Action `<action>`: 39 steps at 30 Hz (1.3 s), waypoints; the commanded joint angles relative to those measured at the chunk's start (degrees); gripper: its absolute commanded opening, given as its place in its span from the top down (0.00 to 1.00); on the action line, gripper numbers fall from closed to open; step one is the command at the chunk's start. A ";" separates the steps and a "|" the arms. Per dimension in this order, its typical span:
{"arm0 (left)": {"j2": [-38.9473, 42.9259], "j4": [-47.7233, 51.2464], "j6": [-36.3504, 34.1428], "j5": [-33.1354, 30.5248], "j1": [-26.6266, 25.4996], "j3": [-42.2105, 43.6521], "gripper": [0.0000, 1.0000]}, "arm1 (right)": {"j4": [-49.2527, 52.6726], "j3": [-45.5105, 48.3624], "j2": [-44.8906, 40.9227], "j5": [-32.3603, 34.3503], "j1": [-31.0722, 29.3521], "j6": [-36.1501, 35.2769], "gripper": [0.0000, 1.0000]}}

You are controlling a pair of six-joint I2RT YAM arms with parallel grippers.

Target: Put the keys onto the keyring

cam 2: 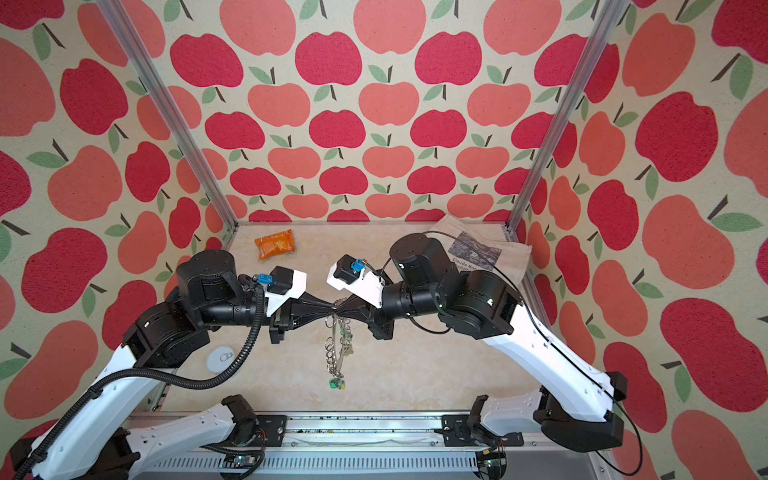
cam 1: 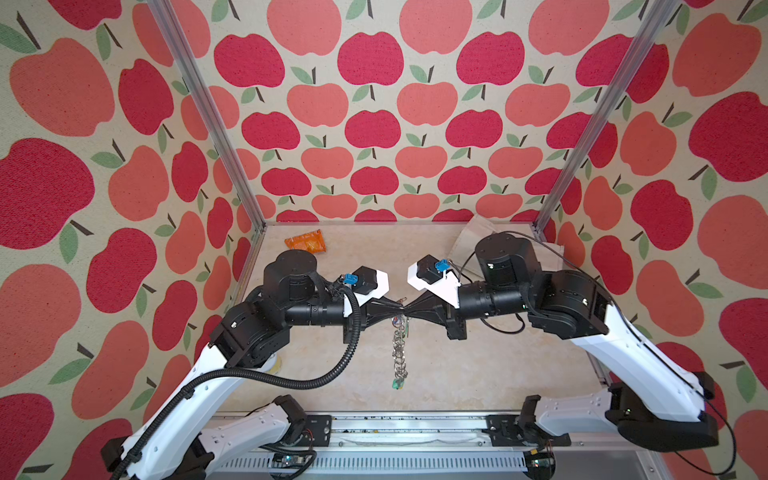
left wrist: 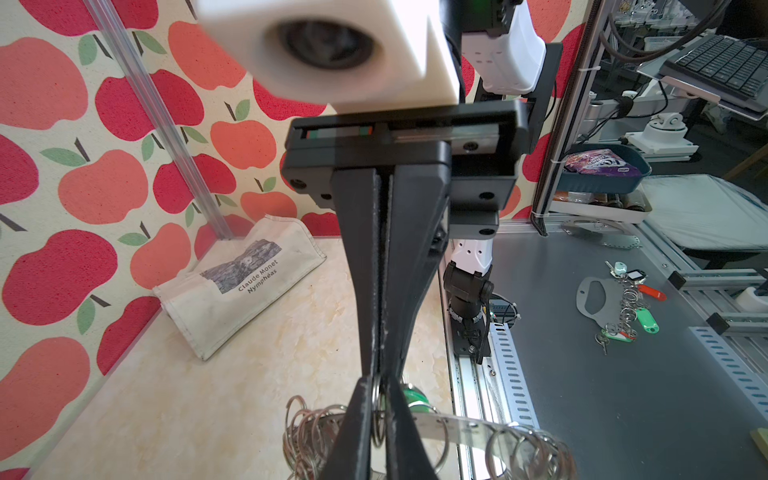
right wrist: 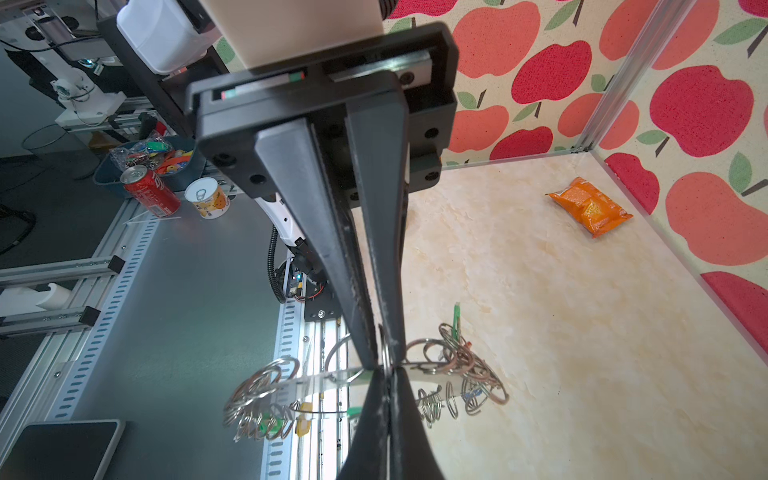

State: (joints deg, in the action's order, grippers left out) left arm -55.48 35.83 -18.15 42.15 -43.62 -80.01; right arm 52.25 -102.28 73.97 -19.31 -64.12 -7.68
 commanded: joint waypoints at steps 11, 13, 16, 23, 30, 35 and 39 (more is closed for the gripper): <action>2.65 -4.68 -1.56 -1.74 -0.84 1.44 1.00 | -0.54 -2.92 0.07 0.31 -1.08 -1.13 0.83; 3.59 -6.56 -1.45 -2.41 -0.70 2.28 1.00 | -0.91 -2.04 -0.51 0.46 -1.07 -0.75 0.76; 4.40 -8.36 -1.34 -2.86 -0.59 2.92 1.00 | -2.43 -0.16 -1.63 0.40 -1.01 0.42 0.70; 5.38 -11.19 -0.22 -1.83 0.06 3.59 1.00 | -5.61 3.59 -3.01 0.59 -0.94 1.77 0.66; 5.54 -12.78 0.92 -0.82 0.31 3.98 1.00 | -7.16 4.11 -3.40 0.22 -0.47 1.78 0.71; 6.03 -14.33 1.43 -1.27 0.62 4.67 1.00 | -6.90 4.09 -3.40 0.04 -0.48 1.62 0.92; 6.93 -17.35 2.46 -2.04 1.18 6.20 1.00 | -7.08 4.94 -4.04 -0.02 -0.48 2.11 1.00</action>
State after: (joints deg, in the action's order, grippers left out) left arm -49.82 24.84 -17.41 40.27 -43.09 -74.39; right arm 45.78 -98.41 71.55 -18.76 -64.71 -6.11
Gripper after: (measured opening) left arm 0.054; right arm 0.049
